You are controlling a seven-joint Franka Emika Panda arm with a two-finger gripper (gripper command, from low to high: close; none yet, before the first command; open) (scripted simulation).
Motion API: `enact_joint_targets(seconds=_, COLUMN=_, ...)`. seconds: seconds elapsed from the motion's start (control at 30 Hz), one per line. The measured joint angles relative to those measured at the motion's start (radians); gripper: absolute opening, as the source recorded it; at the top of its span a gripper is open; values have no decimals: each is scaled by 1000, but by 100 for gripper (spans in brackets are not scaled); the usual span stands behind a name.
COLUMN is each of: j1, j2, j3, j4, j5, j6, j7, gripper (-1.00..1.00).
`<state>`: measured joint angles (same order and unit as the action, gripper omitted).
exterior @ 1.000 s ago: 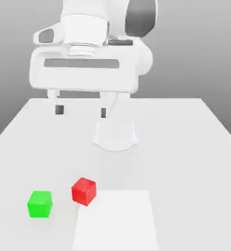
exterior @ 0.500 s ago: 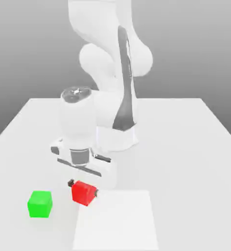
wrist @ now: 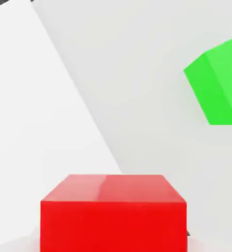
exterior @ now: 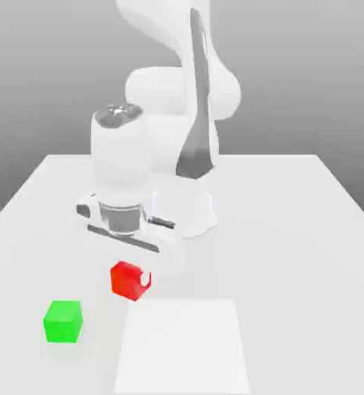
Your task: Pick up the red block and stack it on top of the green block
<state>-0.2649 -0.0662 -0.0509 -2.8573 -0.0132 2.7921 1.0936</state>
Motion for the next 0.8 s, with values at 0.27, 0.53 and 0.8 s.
enact_joint_targets(seconds=0.27, j1=-121, j2=36, j3=-59, j4=165, j5=6, j6=-129, j7=280, gripper=-100)
enact_joint_targets(seconds=0.53, j1=-157, j2=233, j3=-32, j4=206, j5=56, j6=27, j7=299, gripper=100)
enact_joint_targets(seconds=0.8, j1=-155, j2=183, j3=-38, j4=204, j5=41, j6=-22, j7=311, gripper=100)
